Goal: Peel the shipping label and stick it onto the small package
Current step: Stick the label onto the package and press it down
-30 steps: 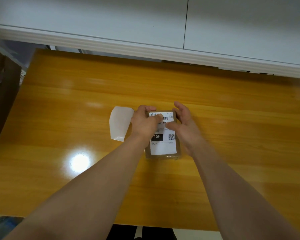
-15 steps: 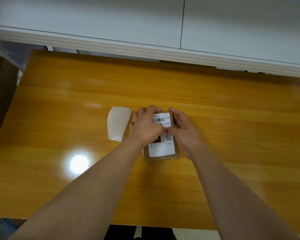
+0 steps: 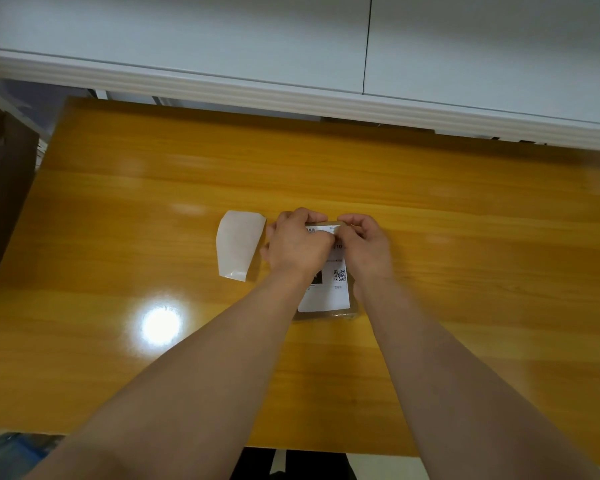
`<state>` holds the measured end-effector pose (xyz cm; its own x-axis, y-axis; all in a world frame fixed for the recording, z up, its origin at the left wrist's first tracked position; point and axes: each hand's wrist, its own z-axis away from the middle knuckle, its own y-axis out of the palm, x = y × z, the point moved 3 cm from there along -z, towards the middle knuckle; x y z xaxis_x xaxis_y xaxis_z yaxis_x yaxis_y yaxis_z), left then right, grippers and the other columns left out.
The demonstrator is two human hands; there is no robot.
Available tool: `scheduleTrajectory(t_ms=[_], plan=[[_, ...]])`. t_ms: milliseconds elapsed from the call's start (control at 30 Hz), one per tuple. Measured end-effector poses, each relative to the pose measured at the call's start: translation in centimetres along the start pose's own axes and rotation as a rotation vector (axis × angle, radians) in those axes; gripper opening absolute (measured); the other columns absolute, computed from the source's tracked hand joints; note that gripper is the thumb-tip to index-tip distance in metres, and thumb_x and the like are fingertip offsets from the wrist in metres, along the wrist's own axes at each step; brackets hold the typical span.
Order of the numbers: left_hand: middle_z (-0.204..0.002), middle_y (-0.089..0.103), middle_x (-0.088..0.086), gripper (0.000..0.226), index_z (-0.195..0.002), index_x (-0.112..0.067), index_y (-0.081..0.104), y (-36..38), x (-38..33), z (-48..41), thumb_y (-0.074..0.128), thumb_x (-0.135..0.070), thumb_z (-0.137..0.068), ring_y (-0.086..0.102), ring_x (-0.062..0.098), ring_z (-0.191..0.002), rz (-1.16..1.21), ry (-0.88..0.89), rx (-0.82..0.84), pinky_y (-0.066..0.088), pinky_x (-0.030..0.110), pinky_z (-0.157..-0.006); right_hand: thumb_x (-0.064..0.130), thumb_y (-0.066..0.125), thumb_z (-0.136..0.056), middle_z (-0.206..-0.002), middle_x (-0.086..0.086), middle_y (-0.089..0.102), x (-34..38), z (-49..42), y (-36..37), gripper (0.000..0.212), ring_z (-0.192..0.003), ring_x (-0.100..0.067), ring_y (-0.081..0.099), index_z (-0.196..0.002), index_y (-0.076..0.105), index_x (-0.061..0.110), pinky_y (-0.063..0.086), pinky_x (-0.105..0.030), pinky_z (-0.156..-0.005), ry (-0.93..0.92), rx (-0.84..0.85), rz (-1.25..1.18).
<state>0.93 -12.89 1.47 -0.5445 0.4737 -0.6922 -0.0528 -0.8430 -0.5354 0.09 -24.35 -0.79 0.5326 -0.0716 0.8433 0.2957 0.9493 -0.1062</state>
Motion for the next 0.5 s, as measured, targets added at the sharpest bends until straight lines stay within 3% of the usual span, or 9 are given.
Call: scheduleTrajectory(t_ms=[200, 300, 433, 500], plan=[[-0.12, 0.059, -0.014, 0.026, -0.099, -0.039, 0.07, 0.2, 0.0, -0.2, 0.068, -0.031, -0.075, 0.044, 0.019, -0.128, 0.039, -0.033, -0.036, 0.029, 0.041, -0.098, 0.008, 0.058, -0.089, -0.08, -0.001, 0.064, 0.6, -0.3, 0.4, 0.02, -0.068, -0.016, 0.056, -0.081, 0.062, 0.026, 0.045, -0.031, -0.065, -0.008, -0.014, 0.088], [-0.119, 0.062, -0.014, 0.025, -0.096, -0.039, 0.071, 0.3, -0.1, -0.4, 0.067, -0.034, -0.072, 0.048, 0.019, -0.126, 0.044, -0.051, -0.049, 0.036, 0.044, -0.103, 0.009, 0.057, -0.09, -0.078, -0.001, 0.063, 0.8, -0.2, 0.7, 0.019, -0.066, -0.016, 0.054, -0.08, 0.061, 0.025, 0.043, -0.03, -0.062, 0.008, -0.023, 0.079], [-0.114, 0.066, -0.015, 0.016, -0.082, -0.044, 0.066, 0.3, 0.0, -0.5, 0.067, -0.042, -0.066, 0.055, 0.019, -0.119, 0.068, -0.063, -0.044, 0.046, 0.05, -0.099, 0.014, 0.059, -0.093, -0.087, -0.003, 0.066, 0.6, -0.1, 0.4, 0.013, -0.078, -0.021, 0.059, -0.088, 0.063, 0.024, 0.049, -0.036, -0.07, 0.008, 0.017, 0.087], [-0.112, 0.065, -0.015, 0.012, -0.075, -0.045, 0.063, 0.3, 0.1, -0.4, 0.069, -0.046, -0.065, 0.058, 0.02, -0.117, 0.085, -0.066, -0.028, 0.047, 0.051, -0.098, 0.022, 0.06, -0.096, -0.097, -0.004, 0.069, 0.4, 0.0, -0.3, 0.011, -0.084, -0.023, 0.065, -0.101, 0.067, 0.03, 0.056, -0.043, -0.079, 0.045, 0.068, 0.062]])
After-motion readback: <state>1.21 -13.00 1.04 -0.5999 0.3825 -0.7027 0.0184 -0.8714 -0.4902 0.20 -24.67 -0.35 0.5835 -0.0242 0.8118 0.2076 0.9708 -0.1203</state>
